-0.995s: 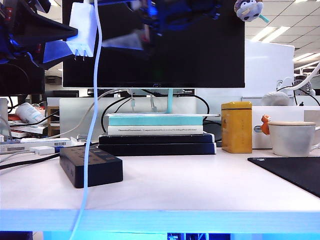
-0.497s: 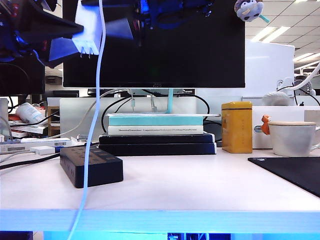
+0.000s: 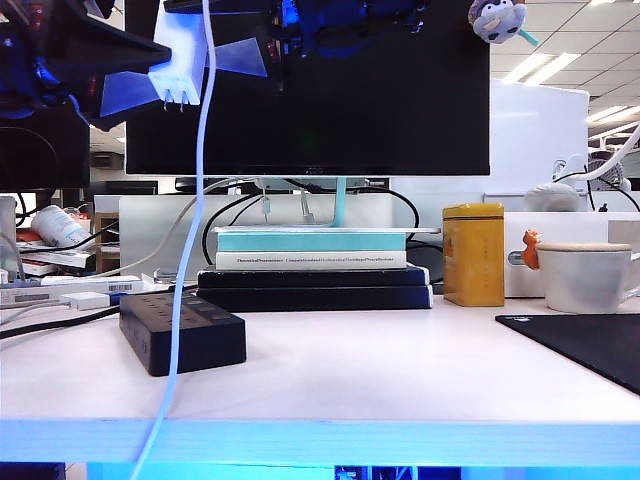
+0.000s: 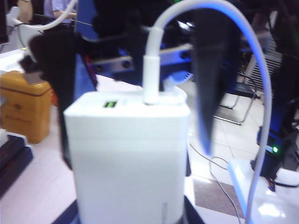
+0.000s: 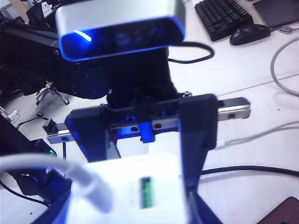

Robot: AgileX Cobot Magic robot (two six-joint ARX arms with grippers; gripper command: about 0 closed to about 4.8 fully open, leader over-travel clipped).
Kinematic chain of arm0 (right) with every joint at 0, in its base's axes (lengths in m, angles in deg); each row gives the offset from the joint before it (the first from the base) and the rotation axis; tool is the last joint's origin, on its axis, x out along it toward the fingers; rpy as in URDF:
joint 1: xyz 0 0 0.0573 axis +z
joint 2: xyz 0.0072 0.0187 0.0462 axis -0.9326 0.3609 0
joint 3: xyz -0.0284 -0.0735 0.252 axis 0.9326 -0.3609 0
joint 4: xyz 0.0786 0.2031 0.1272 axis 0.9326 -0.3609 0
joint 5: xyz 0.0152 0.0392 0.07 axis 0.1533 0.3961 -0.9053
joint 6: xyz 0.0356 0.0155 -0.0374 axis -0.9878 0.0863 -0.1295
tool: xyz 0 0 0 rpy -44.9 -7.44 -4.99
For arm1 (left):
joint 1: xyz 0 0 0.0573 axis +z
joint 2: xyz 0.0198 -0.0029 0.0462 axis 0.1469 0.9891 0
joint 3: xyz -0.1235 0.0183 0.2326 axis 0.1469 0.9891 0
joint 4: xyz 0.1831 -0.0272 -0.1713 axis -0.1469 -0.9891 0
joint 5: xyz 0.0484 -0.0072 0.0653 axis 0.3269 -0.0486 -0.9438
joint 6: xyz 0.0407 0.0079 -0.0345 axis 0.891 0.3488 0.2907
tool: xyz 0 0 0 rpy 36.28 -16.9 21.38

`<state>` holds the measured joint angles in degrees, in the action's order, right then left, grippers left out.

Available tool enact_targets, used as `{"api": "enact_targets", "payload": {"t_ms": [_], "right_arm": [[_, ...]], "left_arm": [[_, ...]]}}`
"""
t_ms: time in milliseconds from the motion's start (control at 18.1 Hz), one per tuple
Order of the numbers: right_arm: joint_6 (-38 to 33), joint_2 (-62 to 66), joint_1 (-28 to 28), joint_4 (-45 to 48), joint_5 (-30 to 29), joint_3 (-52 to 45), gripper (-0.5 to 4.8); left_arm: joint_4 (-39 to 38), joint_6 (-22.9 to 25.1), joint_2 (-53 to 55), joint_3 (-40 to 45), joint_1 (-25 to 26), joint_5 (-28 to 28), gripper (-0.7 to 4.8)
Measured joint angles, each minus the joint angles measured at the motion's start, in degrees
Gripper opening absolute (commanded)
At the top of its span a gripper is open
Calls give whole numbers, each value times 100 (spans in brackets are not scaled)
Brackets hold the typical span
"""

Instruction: Plug the white charger into the left socket.

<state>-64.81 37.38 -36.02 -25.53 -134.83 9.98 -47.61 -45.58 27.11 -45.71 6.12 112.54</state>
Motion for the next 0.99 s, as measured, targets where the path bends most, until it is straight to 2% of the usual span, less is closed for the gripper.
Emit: {"api": "enact_targets", "payload": {"t_ms": [111,166,221,276,387,442,553,608,718,829,995], "right_arm": [[4,0,0,109,7,-2,310],[2,0,0,168,11,-2,277],[2,2,0,208,24,-2,225],[0,2,0,232,63,-2,102],[125,4,-20,297,39,-2,45],[136,2,-33,299,20,-2,46],[131,2,-37,339,33,0,46],[83,7,-26,321,52,0,46],[63,9,-2,258,109,0,46],[59,13,-20,258,155,0,46],[-52,13,2,262,780,-2,46]], "left_arm": [[164,-184,0,0,0,-79,209],[201,-223,0,0,0,-79,209],[203,-243,0,0,0,-79,209],[205,-258,0,0,-11,-72,209],[291,-479,0,0,-76,-81,211],[356,-518,0,0,-109,-170,235],[442,-579,0,0,-114,-260,368],[570,-562,0,-7,-151,-490,411],[636,-560,-2,-24,-155,-782,439],[636,-603,-2,-24,-140,-898,439],[640,-752,-2,-24,-61,-1099,439]]}}
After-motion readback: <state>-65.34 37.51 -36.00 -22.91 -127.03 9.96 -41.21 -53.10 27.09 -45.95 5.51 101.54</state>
